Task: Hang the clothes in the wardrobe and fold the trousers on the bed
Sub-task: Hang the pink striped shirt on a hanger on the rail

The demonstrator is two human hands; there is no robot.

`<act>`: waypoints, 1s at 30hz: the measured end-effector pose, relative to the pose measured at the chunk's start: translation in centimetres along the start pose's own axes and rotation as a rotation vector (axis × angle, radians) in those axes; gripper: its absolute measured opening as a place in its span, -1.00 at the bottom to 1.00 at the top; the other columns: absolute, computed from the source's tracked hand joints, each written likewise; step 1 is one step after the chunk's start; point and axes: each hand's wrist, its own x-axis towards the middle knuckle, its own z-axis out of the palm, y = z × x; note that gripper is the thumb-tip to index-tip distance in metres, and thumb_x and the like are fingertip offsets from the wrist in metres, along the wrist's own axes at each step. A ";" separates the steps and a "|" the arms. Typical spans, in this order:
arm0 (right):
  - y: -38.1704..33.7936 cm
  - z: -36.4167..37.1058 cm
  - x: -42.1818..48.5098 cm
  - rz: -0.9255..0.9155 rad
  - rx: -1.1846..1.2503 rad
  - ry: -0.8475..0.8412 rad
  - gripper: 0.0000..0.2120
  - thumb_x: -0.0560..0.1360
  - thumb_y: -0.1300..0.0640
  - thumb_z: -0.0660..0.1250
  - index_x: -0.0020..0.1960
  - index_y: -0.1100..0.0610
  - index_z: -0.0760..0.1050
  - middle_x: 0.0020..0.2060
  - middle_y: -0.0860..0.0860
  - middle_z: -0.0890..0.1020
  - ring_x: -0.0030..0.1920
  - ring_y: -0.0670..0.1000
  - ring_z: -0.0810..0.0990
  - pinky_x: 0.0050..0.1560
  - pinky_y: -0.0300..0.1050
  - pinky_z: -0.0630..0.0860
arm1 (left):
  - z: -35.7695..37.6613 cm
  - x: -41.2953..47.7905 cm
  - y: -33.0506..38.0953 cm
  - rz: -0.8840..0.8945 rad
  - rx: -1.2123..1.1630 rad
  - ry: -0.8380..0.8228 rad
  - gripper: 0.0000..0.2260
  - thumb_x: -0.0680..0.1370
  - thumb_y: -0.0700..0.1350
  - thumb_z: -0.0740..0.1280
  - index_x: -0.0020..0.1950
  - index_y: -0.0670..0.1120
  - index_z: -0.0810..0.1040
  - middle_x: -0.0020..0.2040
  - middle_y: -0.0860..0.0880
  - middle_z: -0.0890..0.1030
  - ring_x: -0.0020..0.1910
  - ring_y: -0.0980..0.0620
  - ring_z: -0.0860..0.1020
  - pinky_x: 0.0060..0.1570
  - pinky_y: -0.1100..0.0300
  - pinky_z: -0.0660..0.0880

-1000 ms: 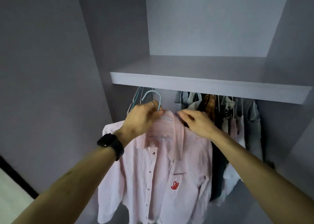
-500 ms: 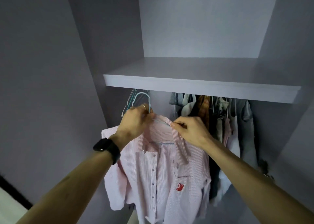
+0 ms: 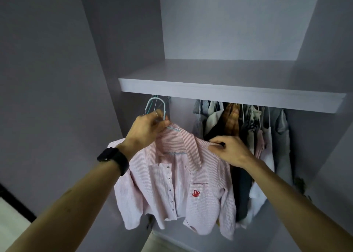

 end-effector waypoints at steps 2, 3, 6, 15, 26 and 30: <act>1.3 0.3 -0.4 0.006 0.010 0.045 -0.84 0.52 0.06 0.46 0.09 -0.01 0.70 -0.14 -0.32 0.66 -0.05 -0.37 0.60 -0.04 -0.49 0.45 | -0.5 -0.1 -0.4 -0.014 0.011 0.027 -0.90 0.61 0.02 0.36 -0.01 0.01 0.60 -0.13 0.14 0.66 -0.12 0.19 0.61 -0.10 0.32 0.49; 1.7 0.3 -0.3 0.002 0.010 0.066 -0.86 0.52 0.09 0.47 0.07 0.01 0.71 -0.17 -0.32 0.65 -0.06 -0.36 0.60 -0.06 -0.54 0.43 | -0.8 -0.1 -0.6 -0.020 0.033 0.019 -0.89 0.62 0.03 0.36 -0.02 0.02 0.59 -0.13 0.13 0.66 -0.13 0.17 0.60 -0.09 0.26 0.50; 2.0 0.1 0.3 0.000 -0.022 -0.003 -0.86 0.54 0.11 0.46 0.09 0.03 0.71 -0.06 -0.16 0.74 -0.01 -0.24 0.65 0.08 -0.36 0.54 | -1.1 -0.4 -0.8 -0.029 0.133 -0.065 -0.88 0.62 0.07 0.35 -0.07 0.07 0.56 -0.14 0.13 0.63 -0.14 0.13 0.59 -0.07 0.09 0.54; -1.5 -2.0 1.6 -0.035 -0.112 0.206 -0.76 0.51 0.29 0.36 0.08 0.05 0.68 -0.07 -0.04 0.74 -0.05 -0.03 0.70 0.11 -0.13 0.61 | -0.2 -2.2 -0.8 -0.139 0.167 -0.092 -0.85 0.60 0.14 0.33 -0.02 0.09 0.57 -0.13 0.06 0.68 -0.09 -0.06 0.63 0.00 -0.03 0.57; -6.0 9.9 -2.6 0.035 -0.554 0.174 -0.67 0.62 -0.09 0.20 0.07 0.14 0.58 -0.22 0.10 0.70 -0.22 0.18 0.69 -0.29 -0.11 0.48 | 3.0 -3.5 -0.8 -0.200 0.114 0.088 -0.90 0.62 0.00 0.27 -0.07 0.08 0.52 -0.21 0.10 0.67 -0.16 -0.07 0.62 -0.09 0.06 0.55; -6.0 10.3 -2.1 0.051 -0.515 0.080 -0.44 0.55 -0.38 0.14 0.01 0.12 0.54 -0.17 0.09 0.69 -0.13 0.21 0.69 -0.20 -0.04 0.55 | 2.8 -4.3 -1.5 -0.242 0.055 0.123 -0.89 0.60 -0.03 0.31 -0.12 0.12 0.52 -0.29 0.16 0.66 -0.20 0.04 0.63 -0.07 0.09 0.56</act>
